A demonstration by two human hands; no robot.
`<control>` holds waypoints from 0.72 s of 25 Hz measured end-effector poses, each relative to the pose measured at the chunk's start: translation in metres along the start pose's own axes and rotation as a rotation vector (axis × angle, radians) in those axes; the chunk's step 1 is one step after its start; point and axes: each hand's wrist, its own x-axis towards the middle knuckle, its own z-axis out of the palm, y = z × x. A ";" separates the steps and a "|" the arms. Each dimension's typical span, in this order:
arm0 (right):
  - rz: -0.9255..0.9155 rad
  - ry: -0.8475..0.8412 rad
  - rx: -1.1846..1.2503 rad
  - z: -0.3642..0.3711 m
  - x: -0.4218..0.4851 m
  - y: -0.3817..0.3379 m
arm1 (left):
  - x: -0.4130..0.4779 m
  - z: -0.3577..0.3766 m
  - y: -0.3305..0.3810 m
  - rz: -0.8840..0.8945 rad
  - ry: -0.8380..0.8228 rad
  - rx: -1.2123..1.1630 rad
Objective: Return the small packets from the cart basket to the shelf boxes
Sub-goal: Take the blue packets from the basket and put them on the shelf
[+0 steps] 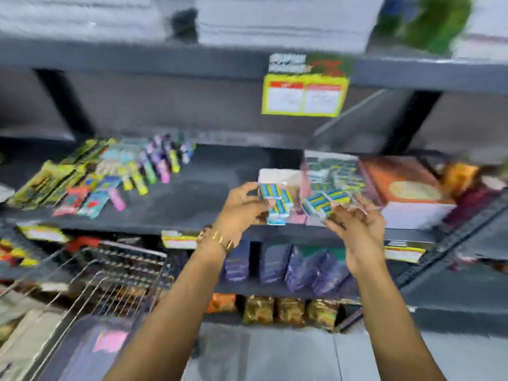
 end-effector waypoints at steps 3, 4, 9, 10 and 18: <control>-0.061 0.164 -0.110 -0.036 0.049 -0.010 | 0.057 0.065 0.016 0.056 -0.060 0.236; -0.063 0.196 -0.206 -0.041 0.063 -0.009 | 0.075 0.081 0.017 0.090 -0.077 0.352; -0.032 0.240 -0.996 -0.051 0.101 -0.014 | 0.124 0.119 0.003 0.128 -0.011 1.127; -0.015 0.227 -1.107 -0.052 0.104 -0.018 | 0.122 0.122 0.000 0.165 -0.004 1.242; -0.054 0.186 -1.540 -0.040 0.095 -0.026 | 0.112 0.118 -0.011 0.254 0.019 1.530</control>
